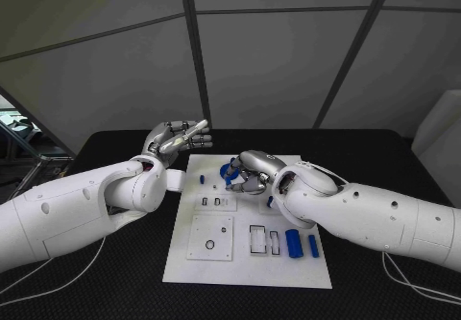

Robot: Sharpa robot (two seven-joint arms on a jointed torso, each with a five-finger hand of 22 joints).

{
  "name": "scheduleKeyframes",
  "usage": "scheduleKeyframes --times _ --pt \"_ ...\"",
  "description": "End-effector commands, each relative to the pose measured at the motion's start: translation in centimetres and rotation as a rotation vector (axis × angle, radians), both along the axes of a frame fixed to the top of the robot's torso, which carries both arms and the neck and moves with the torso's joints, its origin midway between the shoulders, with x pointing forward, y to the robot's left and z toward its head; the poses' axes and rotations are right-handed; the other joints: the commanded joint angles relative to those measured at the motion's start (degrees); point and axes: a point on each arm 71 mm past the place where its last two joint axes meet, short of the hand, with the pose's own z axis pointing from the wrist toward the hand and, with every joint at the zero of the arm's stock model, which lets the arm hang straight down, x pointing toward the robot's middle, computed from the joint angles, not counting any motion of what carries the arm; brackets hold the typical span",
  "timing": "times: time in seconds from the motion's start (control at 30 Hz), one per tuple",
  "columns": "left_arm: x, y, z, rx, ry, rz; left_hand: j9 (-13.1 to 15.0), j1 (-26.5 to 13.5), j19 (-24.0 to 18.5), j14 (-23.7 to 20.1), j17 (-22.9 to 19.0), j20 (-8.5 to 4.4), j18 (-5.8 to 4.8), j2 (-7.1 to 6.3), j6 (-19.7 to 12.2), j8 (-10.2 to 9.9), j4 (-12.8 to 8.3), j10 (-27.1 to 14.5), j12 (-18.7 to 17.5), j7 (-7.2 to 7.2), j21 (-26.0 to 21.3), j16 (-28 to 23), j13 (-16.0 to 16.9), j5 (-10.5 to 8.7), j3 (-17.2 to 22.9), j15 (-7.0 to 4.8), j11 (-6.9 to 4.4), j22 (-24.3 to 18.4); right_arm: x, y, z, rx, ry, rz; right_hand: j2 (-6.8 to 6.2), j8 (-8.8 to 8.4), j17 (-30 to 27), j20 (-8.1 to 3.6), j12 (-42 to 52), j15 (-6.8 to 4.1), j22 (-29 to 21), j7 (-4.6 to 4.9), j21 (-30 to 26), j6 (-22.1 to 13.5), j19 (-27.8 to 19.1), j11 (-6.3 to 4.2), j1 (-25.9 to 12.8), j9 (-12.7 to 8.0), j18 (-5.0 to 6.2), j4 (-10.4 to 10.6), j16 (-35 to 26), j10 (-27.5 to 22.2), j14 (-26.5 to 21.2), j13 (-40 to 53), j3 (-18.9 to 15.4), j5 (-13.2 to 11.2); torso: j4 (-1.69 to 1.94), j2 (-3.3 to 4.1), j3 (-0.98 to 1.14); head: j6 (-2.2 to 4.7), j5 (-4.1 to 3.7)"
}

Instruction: Assemble the parts on the task board

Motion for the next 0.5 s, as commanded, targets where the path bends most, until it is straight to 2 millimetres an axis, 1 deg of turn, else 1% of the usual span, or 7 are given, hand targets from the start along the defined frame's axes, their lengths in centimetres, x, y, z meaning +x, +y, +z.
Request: scheduleKeyframes --times 0.03,0.3,0.43,0.5 --pt "0.0 -0.2 0.2 -0.003 -0.004 -0.008 0.0 0.0 -0.3 -0.1 0.1 -0.05 -0.92 0.50 -0.3 -0.3 -0.3 -0.2 -0.2 1.77 0.3 -0.2 -0.1 -0.25 -0.1 0.32 0.01 0.1 -0.2 0.5 -0.6 -0.089 -0.005 -0.002 -0.32 0.27 15.1 -0.36 -0.2 -0.31 3.6 -0.22 0.2 0.2 0.1 -0.19 -0.4 0.8 -1.00 0.1 0.3 -0.1 6.1 3.9 0.2 0.2 -0.07 0.06 0.06 -0.22 0.30" --pt "-0.1 -0.4 0.2 -0.004 -0.003 -0.011 0.0 0.0 -0.3 -0.1 0.1 -0.05 -0.92 0.50 -0.3 -0.3 -0.3 -0.2 -0.2 1.77 0.3 -0.2 -0.1 -0.25 -0.1 0.32 0.01 0.1 -0.7 1.6 -1.7 -0.122 -0.002 0.019 -0.47 0.23 15.1 -0.35 -0.3 -0.31 3.6 -0.22 0.2 0.2 0.1 -0.19 -0.6 0.8 -1.00 0.1 0.3 -0.2 6.1 3.8 0.2 0.5 -0.10 0.05 0.03 -0.50 0.58" --pt "-0.1 -0.4 0.2 -0.005 -0.003 -0.013 0.0 0.1 -0.4 -0.1 0.1 -0.04 -0.92 0.54 -0.3 -0.3 -0.4 -0.2 -0.2 1.75 0.3 -0.3 -0.1 -0.25 0.0 0.33 0.01 0.1 -0.9 2.0 -2.0 -0.134 -0.002 0.029 -0.49 0.22 15.1 -0.35 -0.3 -0.31 3.6 -0.22 0.2 0.2 0.1 -0.19 -0.6 0.8 -0.99 0.1 0.3 -0.2 6.1 3.8 0.2 0.5 -0.06 0.07 0.03 -0.75 0.86" --pt "-0.1 -0.5 0.2 -0.005 -0.003 -0.014 0.0 0.1 -0.4 -0.1 0.1 -0.04 -0.92 0.54 -0.3 -0.3 -0.4 -0.2 -0.2 1.75 0.3 -0.3 -0.1 -0.25 0.0 0.33 0.01 0.1 -0.9 2.1 -2.2 -0.141 -0.003 0.032 -0.49 0.22 15.1 -0.35 -0.3 -0.31 3.6 -0.22 0.2 0.2 0.1 -0.19 -0.6 0.8 -0.99 0.1 0.3 -0.2 6.1 3.8 0.2 0.5 -0.05 0.05 0.03 -0.86 1.18"
